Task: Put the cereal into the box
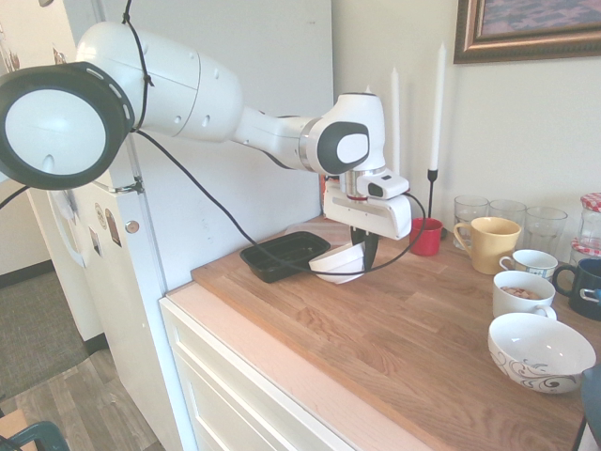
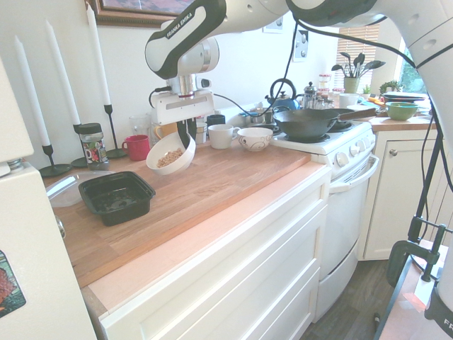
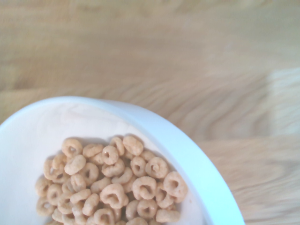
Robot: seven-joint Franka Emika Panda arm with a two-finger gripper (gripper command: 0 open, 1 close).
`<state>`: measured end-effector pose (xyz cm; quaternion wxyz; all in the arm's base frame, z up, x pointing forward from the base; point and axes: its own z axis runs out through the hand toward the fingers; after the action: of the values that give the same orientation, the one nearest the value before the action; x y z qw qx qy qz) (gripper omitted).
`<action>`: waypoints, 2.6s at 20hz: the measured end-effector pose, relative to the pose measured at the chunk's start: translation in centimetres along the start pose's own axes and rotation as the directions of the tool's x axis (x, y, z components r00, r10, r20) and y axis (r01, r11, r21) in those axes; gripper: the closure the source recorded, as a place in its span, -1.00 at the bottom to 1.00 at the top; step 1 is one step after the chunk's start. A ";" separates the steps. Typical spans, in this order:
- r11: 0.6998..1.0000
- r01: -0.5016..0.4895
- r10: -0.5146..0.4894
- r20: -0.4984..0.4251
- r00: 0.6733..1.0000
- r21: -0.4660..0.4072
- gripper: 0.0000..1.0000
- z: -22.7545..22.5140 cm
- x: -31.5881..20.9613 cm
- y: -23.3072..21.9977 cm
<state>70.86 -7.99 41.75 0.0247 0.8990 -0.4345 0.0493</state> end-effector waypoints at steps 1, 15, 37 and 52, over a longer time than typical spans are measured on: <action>1.000 0.002 -0.002 -0.017 1.000 0.000 1.00 -1.1 0.1 -0.3; 0.996 0.080 -0.085 -0.133 0.987 -0.039 1.00 -6.5 -7.0 -7.0; 0.965 0.088 -0.202 -0.481 0.853 -0.248 1.00 -3.4 -16.9 -12.8; 0.956 0.113 -0.266 -0.638 0.723 -0.271 1.00 -2.3 -21.1 -14.8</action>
<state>69.24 17.84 41.69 0.2798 0.8531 -0.3046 0.3181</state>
